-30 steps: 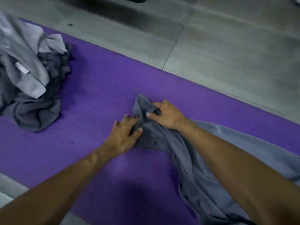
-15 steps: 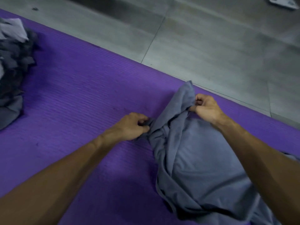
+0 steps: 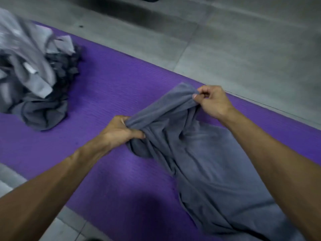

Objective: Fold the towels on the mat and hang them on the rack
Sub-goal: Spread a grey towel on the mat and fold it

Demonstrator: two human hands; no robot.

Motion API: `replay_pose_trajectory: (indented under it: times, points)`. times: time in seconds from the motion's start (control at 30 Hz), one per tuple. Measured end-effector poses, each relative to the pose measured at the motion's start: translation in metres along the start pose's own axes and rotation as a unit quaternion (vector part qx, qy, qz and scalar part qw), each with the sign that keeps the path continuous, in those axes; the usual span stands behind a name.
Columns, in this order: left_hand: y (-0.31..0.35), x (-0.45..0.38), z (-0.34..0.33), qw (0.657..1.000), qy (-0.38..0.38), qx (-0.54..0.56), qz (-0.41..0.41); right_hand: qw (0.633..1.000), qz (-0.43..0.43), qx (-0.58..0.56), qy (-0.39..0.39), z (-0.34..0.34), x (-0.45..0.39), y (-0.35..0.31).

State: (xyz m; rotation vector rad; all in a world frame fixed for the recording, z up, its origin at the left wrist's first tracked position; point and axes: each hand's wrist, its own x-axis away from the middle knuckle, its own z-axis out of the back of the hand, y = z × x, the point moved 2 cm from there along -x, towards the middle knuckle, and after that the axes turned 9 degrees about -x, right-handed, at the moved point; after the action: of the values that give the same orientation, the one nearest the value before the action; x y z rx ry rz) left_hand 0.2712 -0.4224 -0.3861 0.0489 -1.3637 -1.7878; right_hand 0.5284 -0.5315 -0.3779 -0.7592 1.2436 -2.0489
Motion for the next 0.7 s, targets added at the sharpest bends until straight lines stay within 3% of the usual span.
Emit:
replay_pose_trajectory:
  times: [0.1,0.2,0.27,0.37,0.47,0.57,0.63,0.7]
  points:
    - [-0.021,0.014,0.041,0.988,0.103,0.107,0.033,0.996,0.064,0.053,0.025,-0.028,-0.041,-0.033]
    - [-0.051,0.023,0.072,0.964,0.259,0.008,0.054,0.997,0.054,0.015,0.053,-0.057,-0.084,-0.05]
    - [-0.066,0.028,0.078,0.969,0.238,-0.046,0.056,0.996,0.02,0.078,0.031,-0.08,-0.099,-0.046]
    - [-0.088,0.036,0.061,0.979,0.092,-0.161,0.081,0.966,-0.053,0.243,-0.067,-0.112,-0.086,-0.024]
    - [-0.106,0.05,0.039,0.942,0.12,-0.293,0.112,0.94,0.082,0.32,-0.083,-0.137,-0.047,-0.013]
    - [-0.098,0.062,0.015,0.923,0.152,-0.343,0.086,0.869,0.253,0.4,-0.143,-0.164,-0.015,-0.016]
    - [-0.093,0.062,0.008,0.935,0.173,-0.304,0.051,0.826,0.318,0.423,-0.194,-0.18,-0.004,-0.019]
    - [-0.09,0.06,0.014,0.972,0.178,-0.136,0.072,0.802,0.329,0.451,-0.21,-0.19,-0.007,-0.02]
